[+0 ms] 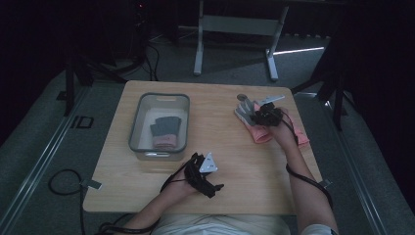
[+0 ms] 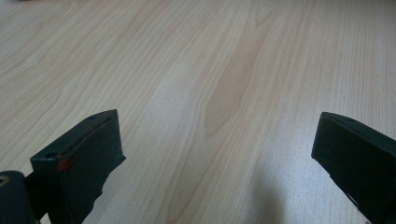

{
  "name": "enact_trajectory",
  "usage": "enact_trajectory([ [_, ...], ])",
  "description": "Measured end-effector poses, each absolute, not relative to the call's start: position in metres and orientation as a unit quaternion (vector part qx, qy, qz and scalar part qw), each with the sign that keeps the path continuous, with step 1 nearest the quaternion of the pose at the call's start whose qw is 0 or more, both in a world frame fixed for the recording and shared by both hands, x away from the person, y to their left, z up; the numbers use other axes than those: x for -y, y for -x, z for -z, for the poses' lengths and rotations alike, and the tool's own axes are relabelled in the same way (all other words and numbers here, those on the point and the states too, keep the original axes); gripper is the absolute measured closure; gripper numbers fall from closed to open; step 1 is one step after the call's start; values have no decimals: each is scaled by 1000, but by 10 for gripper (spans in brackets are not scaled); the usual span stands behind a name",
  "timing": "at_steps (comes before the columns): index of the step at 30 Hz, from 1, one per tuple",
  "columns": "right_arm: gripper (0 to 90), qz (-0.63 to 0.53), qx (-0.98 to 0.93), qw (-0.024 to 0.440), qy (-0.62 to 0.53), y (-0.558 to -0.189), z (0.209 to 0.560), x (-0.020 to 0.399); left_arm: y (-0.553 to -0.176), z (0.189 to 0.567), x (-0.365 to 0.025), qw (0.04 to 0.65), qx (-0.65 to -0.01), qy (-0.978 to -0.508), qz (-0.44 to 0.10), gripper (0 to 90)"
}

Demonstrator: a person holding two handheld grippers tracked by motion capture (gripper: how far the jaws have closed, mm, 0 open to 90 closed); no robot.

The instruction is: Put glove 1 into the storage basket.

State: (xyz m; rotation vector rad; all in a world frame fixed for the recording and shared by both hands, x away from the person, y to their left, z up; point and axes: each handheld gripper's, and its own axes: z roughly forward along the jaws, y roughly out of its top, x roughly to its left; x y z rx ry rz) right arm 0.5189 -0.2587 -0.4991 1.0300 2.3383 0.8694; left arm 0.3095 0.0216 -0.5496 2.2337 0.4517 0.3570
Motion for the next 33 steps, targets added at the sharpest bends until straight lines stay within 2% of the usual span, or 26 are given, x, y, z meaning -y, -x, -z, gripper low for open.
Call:
enact_trajectory([
  [6,668,-274,-860,240,-357,-533,513,247,-301,555,-22,426,-186,-874,-139,16],
  [12,674,-246,-865,220,-377,-544,528,246,-299,560,-22,420,-180,-879,-138,16],
  [13,727,-241,-864,207,-390,-545,528,243,-299,561,-22,421,-182,-878,-135,16],
  [21,869,-242,-844,192,-438,-546,528,241,-299,560,-22,429,-180,-874,-139,16],
  [24,879,-256,-832,188,-455,-544,524,244,-299,560,-23,433,-179,-872,-143,16],
  [29,884,-307,-805,180,-475,-520,497,244,-302,561,-25,442,-185,-868,-134,16],
  [30,885,-327,-799,187,-469,-503,480,241,-302,561,-25,448,-185,-864,-136,16],
  [33,885,-355,-783,194,-472,-477,455,239,-302,560,-27,446,-188,-864,-141,16],
])
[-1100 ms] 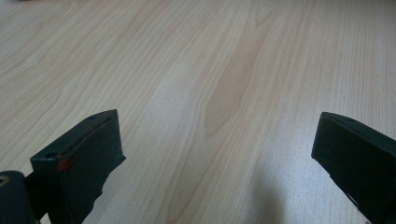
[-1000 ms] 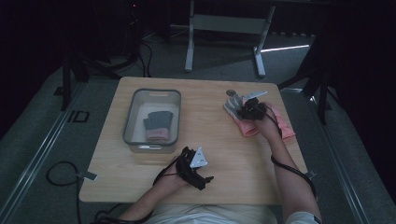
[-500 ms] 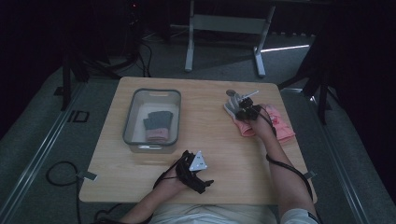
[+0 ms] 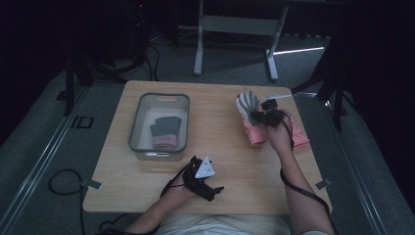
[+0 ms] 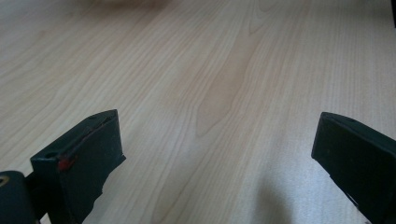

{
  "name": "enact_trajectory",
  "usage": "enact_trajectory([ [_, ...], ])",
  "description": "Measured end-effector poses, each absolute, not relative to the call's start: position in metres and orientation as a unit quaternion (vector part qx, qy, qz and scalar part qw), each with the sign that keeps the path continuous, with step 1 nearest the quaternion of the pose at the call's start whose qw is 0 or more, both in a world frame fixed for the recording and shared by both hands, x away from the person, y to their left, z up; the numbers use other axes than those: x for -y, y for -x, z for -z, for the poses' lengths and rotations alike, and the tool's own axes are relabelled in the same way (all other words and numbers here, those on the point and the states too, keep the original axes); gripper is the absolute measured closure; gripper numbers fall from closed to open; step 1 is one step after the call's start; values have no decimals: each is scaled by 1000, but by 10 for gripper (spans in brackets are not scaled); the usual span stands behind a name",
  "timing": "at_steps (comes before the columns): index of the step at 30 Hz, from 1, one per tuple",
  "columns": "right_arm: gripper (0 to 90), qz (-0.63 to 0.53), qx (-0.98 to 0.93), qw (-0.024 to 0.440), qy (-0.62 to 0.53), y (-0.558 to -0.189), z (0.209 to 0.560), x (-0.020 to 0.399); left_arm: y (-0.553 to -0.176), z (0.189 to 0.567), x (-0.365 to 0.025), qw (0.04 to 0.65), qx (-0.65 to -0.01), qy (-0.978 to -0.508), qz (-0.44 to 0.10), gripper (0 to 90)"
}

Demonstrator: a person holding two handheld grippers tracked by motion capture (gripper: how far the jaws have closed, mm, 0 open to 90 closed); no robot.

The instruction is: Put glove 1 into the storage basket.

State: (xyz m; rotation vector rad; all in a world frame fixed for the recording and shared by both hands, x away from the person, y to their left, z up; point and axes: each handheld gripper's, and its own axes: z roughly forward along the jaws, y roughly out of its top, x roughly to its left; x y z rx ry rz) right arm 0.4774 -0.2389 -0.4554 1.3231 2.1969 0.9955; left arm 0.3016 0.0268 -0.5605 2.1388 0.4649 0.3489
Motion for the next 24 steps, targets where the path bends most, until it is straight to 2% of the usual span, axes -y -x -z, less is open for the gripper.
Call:
enact_trajectory([
  [5,885,-385,-759,210,-481,-420,421,231,-300,562,-30,449,-190,-861,-147,16],
  [9,885,-397,-749,213,-485,-392,412,223,-299,562,-31,450,-189,-861,-144,16],
  [10,884,-406,-741,202,-496,-379,416,219,-298,563,-31,448,-187,-862,-146,16],
  [16,884,-399,-725,187,-529,-367,447,207,-294,563,-31,446,-178,-865,-149,16],
  [17,884,-388,-728,177,-537,-367,462,201,-294,564,-29,444,-176,-866,-149,16],
  [24,884,-345,-741,155,-555,-385,509,179,-293,564,-29,444,-172,-868,-141,16],
])
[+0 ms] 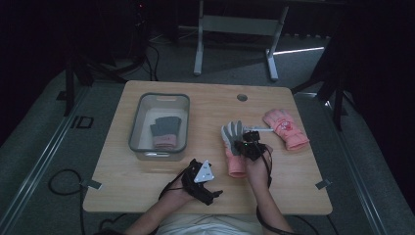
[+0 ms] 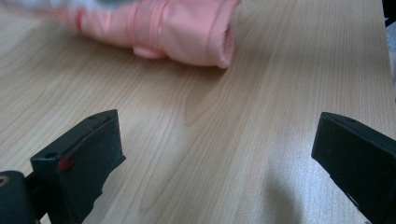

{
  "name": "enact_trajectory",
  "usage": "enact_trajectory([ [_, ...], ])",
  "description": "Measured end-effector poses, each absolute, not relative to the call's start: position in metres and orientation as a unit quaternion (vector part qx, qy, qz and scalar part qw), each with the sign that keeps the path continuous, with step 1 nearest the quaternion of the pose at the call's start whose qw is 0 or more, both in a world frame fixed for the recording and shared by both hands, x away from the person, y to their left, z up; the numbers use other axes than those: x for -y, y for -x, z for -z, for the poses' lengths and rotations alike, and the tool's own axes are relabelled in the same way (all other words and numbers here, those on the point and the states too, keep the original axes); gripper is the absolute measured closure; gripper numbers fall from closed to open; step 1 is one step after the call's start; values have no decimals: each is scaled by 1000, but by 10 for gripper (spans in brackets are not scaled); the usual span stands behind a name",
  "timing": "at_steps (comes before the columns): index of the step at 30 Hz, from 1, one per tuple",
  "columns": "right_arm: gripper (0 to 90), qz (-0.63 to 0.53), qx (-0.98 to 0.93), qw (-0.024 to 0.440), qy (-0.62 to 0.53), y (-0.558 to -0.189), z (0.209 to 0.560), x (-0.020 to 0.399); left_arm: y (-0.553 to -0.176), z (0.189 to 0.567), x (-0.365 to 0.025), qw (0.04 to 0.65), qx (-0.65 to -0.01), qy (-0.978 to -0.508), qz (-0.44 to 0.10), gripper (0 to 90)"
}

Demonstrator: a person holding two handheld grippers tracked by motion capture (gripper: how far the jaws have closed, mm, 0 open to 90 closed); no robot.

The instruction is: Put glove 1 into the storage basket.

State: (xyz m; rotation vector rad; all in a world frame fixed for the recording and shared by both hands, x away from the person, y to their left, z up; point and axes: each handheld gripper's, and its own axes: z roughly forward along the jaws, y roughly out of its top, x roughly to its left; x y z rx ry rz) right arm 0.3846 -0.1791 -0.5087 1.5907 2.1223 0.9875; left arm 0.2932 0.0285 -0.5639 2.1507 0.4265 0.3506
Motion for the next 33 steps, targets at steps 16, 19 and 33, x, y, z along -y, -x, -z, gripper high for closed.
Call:
enact_trajectory([
  [16,810,-320,-748,165,-557,-404,537,154,-292,567,-29,435,-166,-873,-148,16],
  [19,775,-340,-745,155,-553,-401,524,157,-293,567,-29,437,-166,-873,-141,15],
  [33,657,-375,-771,222,-464,-404,458,240,-295,567,-31,436,-162,-875,-138,16],
])
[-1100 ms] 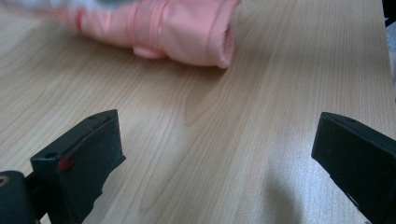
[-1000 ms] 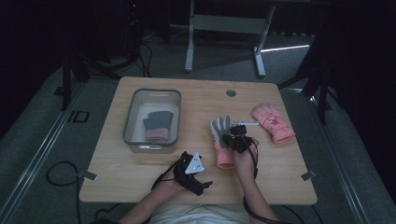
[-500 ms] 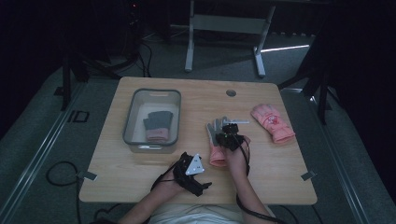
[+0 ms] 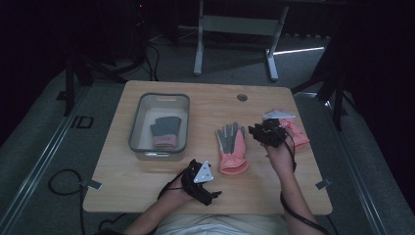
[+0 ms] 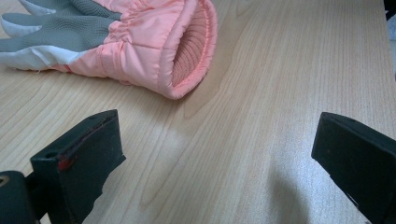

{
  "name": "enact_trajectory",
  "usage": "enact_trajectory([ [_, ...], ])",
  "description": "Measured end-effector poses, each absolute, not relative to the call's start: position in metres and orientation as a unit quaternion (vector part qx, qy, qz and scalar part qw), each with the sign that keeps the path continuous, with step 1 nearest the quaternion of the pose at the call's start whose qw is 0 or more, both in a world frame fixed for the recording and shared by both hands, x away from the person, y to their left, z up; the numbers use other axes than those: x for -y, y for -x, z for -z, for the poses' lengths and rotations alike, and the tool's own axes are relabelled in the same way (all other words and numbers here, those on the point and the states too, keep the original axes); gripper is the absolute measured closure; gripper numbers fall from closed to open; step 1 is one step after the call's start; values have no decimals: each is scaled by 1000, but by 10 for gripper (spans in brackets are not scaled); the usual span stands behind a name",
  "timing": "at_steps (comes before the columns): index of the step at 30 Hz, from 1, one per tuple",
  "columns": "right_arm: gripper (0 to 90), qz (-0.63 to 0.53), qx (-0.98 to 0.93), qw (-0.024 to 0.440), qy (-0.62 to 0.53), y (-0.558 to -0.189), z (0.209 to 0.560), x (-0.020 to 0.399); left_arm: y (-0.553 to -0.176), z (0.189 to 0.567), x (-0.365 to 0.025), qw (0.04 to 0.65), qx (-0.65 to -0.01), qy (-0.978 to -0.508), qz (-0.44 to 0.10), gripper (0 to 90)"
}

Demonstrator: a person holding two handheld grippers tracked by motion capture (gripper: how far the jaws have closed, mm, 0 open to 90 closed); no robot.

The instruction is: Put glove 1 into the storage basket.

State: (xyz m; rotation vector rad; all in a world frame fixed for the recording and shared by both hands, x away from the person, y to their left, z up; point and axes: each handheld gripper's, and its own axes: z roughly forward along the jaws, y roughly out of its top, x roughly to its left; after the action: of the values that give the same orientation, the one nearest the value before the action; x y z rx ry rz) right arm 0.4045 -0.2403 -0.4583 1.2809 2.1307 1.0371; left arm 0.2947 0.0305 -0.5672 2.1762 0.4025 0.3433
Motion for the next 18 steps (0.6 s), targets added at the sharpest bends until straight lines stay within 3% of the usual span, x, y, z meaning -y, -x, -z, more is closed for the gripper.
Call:
enact_trajectory([
  [18,615,-330,-768,275,-475,-452,460,365,-297,567,-33,440,-157,-874,-133,16],
])
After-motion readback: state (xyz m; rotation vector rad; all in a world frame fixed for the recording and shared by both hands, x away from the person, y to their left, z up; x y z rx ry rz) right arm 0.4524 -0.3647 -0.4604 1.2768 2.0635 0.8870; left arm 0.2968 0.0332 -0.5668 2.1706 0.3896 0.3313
